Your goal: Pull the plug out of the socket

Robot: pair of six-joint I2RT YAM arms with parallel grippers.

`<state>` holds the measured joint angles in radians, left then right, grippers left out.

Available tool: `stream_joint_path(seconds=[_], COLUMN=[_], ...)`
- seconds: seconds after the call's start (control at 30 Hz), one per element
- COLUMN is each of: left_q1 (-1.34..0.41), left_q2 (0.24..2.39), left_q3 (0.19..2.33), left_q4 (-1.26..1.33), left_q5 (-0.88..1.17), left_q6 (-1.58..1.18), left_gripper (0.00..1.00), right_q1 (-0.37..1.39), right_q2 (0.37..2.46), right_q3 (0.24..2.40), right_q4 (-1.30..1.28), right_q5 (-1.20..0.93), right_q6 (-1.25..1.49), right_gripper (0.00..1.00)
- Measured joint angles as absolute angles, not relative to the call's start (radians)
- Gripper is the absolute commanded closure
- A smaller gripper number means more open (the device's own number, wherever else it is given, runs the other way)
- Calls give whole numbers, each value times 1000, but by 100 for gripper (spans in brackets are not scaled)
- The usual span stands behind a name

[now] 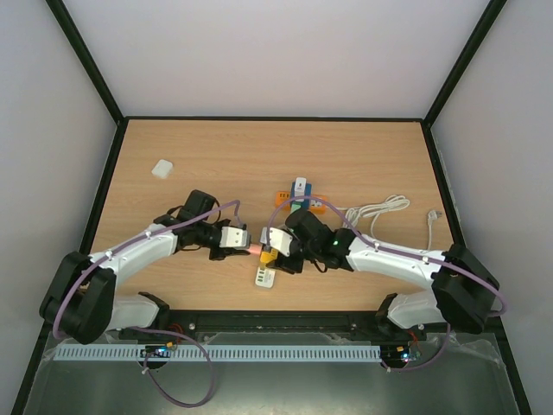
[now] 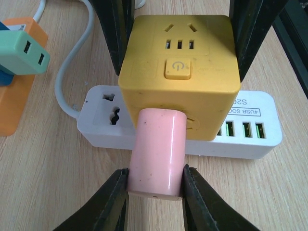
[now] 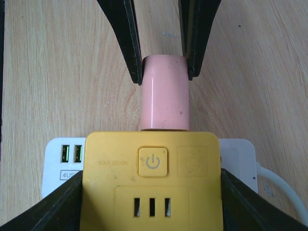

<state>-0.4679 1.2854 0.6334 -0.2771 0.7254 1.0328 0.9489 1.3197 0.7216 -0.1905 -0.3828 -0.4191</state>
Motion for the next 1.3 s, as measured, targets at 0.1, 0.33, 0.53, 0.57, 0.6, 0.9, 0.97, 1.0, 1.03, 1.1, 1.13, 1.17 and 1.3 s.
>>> stream_joint_path(seconds=[0.1,0.33,0.53,0.57,0.6,0.9,0.97,1.0,1.03,1.1,1.13,1.17,1.3], left_q1=[-455,-430,-389,-381,-374,-234,-229,-228,-226,-221,-216,-210,-171], left_q2=[1285,1285,1305,1312,1317,1362,1363,1363,1363,1362,1361,1360,1355], left_q3=[630,622,622,623,623,624,624,624,624,624,625,627,644], left_q4=[-281,-284,-304,-310,-313,-390,-402,-405,-409,-416,-422,-428,-439], left_q5=[727,733,776,788,794,674,663,661,660,659,660,663,673], left_q6=[1048,1074,1124,1139,1147,1230,1241,1245,1248,1250,1249,1247,1218], left_gripper=[97,98,97,97,97,97,97,98,98,97,97,97,97], right_q1=[949,951,955,956,957,943,943,943,943,943,943,943,943], right_q2=[1337,1372,1386,1389,1392,1385,1385,1385,1385,1385,1384,1383,1382], right_q3=[732,757,763,763,763,764,765,765,765,766,766,766,766], right_q4=[-190,-190,-181,-180,-179,-249,-250,-251,-251,-252,-253,-255,-260], right_q5=[-383,-384,-386,-387,-387,-379,-378,-378,-378,-378,-378,-378,-378], right_q6=[-419,-418,-414,-413,-411,-403,-403,-403,-403,-403,-402,-402,-400], right_gripper=[80,81,82,82,82,81,79,78,77,75,74,74,73])
